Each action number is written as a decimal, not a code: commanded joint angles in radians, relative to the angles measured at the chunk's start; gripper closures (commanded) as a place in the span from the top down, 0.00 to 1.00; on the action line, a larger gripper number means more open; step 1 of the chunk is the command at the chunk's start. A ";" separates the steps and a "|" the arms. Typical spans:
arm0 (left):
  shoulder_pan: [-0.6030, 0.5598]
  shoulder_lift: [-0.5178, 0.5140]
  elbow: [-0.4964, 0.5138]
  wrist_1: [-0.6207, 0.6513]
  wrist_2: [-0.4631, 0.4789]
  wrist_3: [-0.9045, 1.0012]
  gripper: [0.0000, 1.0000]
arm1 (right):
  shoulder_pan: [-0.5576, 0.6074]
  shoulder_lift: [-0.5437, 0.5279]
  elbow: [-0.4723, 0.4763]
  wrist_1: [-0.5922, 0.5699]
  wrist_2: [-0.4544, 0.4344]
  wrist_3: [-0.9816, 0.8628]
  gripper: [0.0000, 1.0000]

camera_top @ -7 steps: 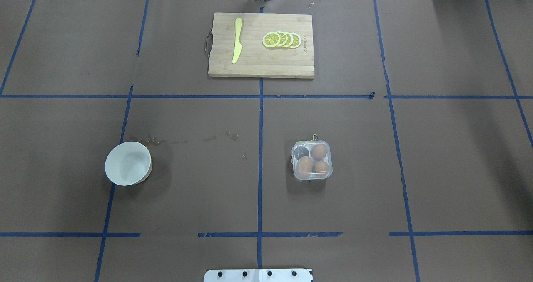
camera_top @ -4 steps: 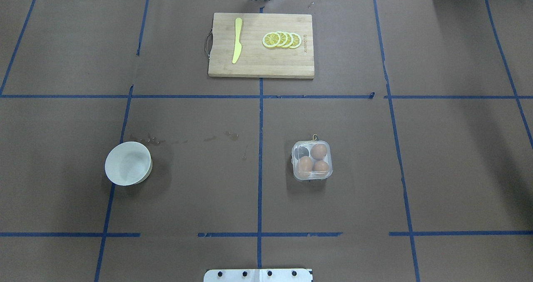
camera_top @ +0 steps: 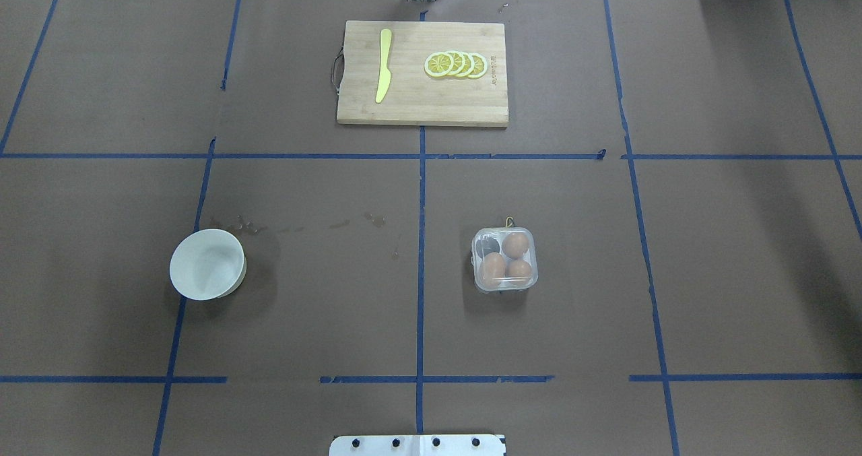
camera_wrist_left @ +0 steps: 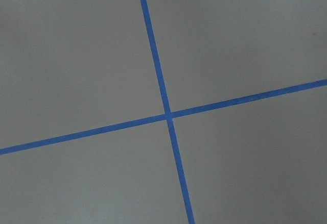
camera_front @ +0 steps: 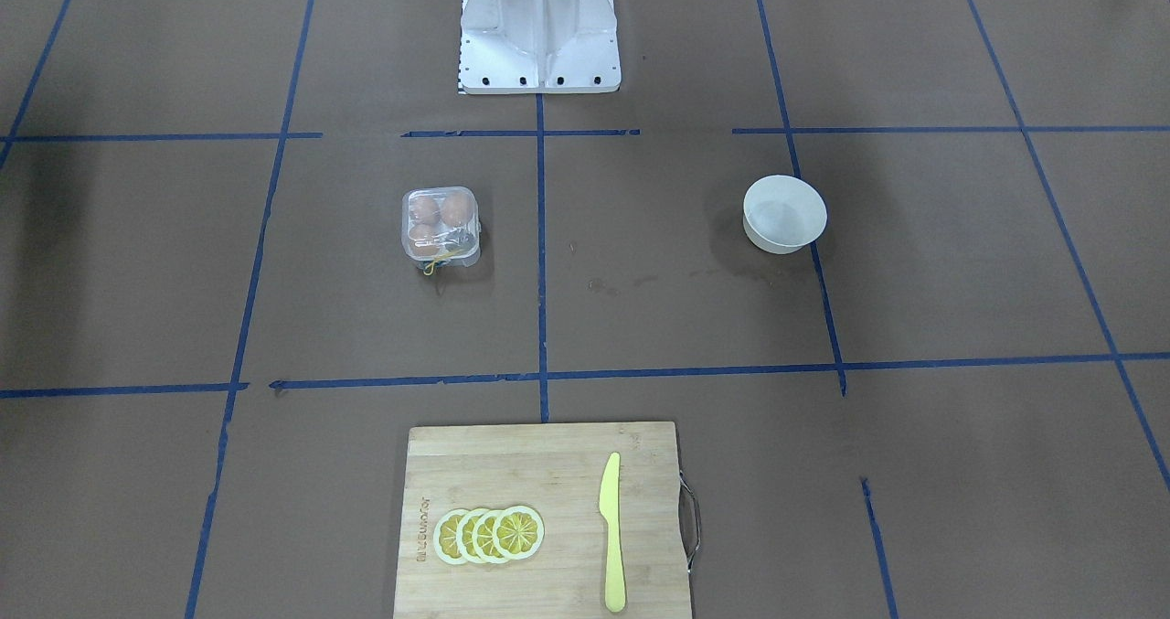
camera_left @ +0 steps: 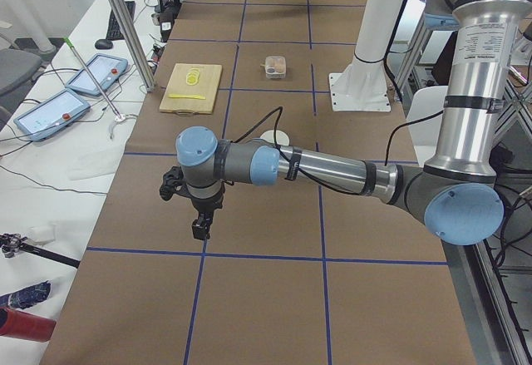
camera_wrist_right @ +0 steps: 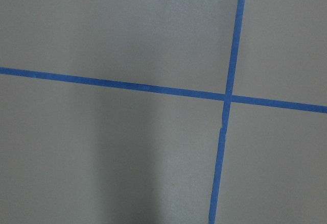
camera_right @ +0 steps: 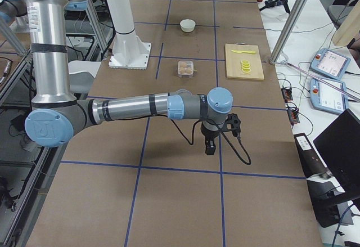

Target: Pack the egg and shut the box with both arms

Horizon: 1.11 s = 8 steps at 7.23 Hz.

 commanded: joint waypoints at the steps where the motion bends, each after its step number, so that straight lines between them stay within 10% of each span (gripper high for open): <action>1: 0.000 0.001 -0.001 -0.001 -0.001 -0.002 1.00 | -0.001 0.002 0.001 0.000 0.006 0.001 1.00; 8: 0.000 0.001 0.002 -0.001 -0.001 -0.002 1.00 | 0.001 0.002 0.001 -0.002 0.028 -0.001 1.00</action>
